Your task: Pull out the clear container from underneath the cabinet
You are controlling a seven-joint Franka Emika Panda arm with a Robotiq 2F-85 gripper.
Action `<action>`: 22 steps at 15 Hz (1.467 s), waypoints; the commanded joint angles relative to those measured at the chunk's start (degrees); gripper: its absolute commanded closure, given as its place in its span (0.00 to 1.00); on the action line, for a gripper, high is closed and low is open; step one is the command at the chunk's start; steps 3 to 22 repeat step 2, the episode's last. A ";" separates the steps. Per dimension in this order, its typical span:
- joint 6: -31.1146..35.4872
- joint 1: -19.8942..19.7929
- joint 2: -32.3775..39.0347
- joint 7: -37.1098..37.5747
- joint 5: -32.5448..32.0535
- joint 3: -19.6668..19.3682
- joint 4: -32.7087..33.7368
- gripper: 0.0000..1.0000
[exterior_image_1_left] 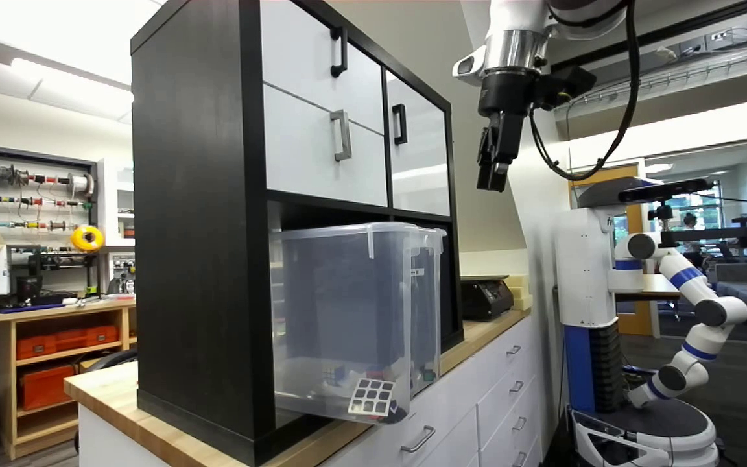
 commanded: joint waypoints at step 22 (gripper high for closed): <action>-0.52 0.85 0.18 1.49 -0.48 -0.79 0.17 0.00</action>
